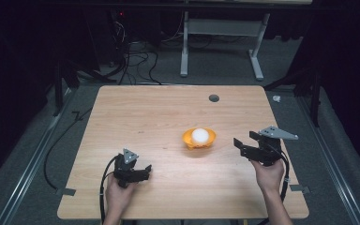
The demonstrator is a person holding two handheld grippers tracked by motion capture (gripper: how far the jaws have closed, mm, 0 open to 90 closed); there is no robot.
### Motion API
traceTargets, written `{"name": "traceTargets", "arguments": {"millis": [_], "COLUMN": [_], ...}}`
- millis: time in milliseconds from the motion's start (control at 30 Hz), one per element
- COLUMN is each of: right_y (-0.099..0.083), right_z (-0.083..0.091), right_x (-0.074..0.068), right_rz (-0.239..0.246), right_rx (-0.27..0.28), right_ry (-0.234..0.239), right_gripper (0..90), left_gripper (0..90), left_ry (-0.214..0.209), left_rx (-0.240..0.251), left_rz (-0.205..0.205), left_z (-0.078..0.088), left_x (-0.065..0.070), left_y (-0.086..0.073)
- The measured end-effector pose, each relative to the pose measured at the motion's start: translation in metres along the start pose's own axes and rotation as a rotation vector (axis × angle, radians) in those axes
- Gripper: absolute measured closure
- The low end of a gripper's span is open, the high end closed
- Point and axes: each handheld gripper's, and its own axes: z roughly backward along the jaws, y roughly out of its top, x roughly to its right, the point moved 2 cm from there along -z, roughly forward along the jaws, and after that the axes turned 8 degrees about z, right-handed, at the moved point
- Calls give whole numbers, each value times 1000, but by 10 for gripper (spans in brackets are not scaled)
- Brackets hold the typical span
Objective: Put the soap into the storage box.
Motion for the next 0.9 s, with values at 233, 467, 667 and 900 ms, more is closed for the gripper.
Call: {"name": "traceTargets", "arguments": {"millis": [233, 467, 667, 900], "right_y": [-8, -16, -22, -28], "right_z": [2, 2, 2, 0], "right_x": [1, 1, 0, -2], "right_rz": [-10, -21, -28, -39], "right_rx": [-5, -8, -10, -17], "right_ry": [0, 1, 5, 7], "right_gripper": [288, 287, 288, 288], "left_gripper": [155, 155, 155, 155], "left_ry": [0, 0, 0, 0], "left_rx": [0, 0, 0, 0], "left_rz": [0, 0, 0, 0], "left_z": [0, 0, 0, 0], "left_x": [0, 0, 0, 0], "left_y": [0, 0, 0, 0]}}
